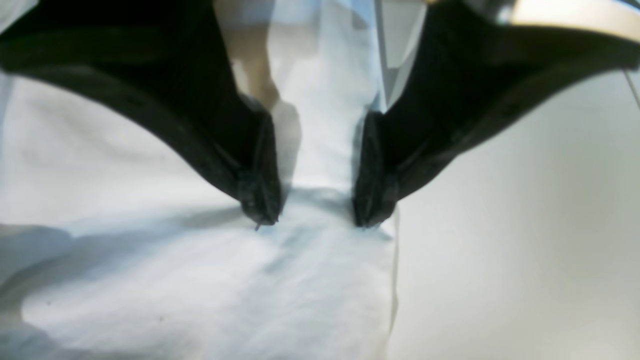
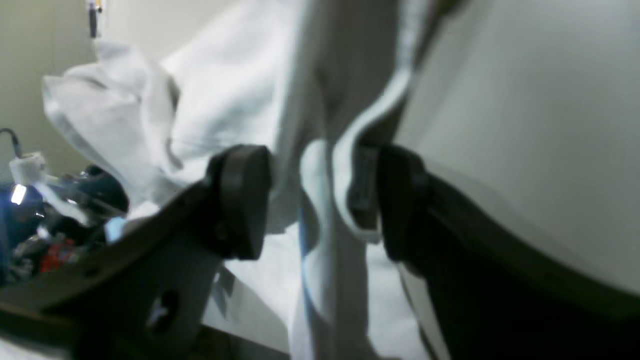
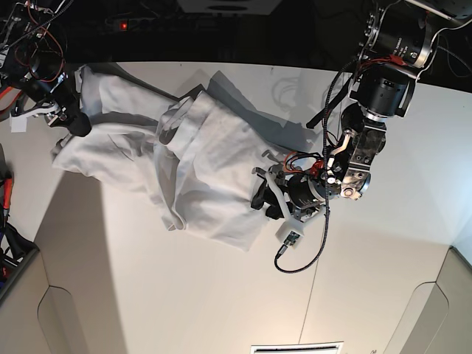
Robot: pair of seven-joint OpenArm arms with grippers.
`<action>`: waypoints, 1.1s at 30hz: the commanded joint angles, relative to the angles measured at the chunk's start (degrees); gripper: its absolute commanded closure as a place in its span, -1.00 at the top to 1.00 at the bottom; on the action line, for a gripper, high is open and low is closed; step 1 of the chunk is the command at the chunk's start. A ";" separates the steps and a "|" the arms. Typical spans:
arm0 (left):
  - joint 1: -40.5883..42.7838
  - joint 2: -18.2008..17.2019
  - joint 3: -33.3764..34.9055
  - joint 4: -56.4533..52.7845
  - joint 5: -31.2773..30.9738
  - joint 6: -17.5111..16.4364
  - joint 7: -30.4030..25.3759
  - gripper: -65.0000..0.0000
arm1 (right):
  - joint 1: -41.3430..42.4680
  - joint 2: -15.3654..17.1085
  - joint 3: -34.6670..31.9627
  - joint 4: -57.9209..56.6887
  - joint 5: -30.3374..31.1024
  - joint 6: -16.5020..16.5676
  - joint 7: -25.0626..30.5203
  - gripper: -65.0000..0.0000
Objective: Layout the t-shirt on the table in an organized manner, then fold the t-shirt properly
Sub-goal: 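Press the folded bundle down with the left gripper while the right holds, then grasp the bundle with both grippers and fold it over again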
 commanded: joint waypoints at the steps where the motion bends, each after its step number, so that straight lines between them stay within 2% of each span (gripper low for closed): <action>1: -0.39 -0.33 -0.04 -0.13 1.57 1.11 2.69 -0.09 | 0.48 0.83 0.20 0.24 1.09 0.20 0.50 0.06; 5: -0.42 -0.22 -0.04 -0.13 1.55 1.09 2.67 -0.09 | 1.07 0.02 -0.61 -0.13 1.05 0.09 0.94 0.06; 14: -0.37 -0.20 -0.04 -0.13 1.53 1.09 3.89 -0.09 | 3.65 -1.64 -7.02 -0.13 0.55 0.00 0.92 0.05; 15: -0.37 -0.20 -0.04 -0.13 1.53 1.09 4.26 -0.09 | 3.85 -1.64 -7.50 -0.13 0.59 0.02 0.92 -0.03; 16: -0.37 -0.20 -0.04 -0.13 1.53 1.09 4.76 -0.09 | 3.96 -1.66 -7.63 -0.13 0.55 0.07 0.90 -0.21; 18: -0.37 -0.20 -0.04 -0.13 1.51 1.09 5.75 -0.09 | 4.15 -1.62 -7.58 -0.11 0.59 0.07 0.87 -0.84; 19: -0.37 -0.24 -0.04 -0.13 1.33 1.09 6.38 -0.13 | 4.24 -1.64 -7.45 -0.04 0.61 0.07 0.79 -1.00; 22: 0.04 -0.74 -0.04 0.04 0.44 1.09 8.11 -0.49 | 4.26 -1.64 -6.47 0.66 0.63 0.24 0.42 -1.00; 26: 1.36 -2.19 -0.04 0.63 -4.68 -0.04 8.70 -1.00 | 4.24 -1.62 -4.83 4.63 0.66 0.26 -0.81 -1.00; 33: 7.54 -1.90 -2.32 5.60 -12.24 -1.99 11.96 -1.00 | 4.24 -1.64 -5.03 17.88 0.63 1.09 -3.13 -1.00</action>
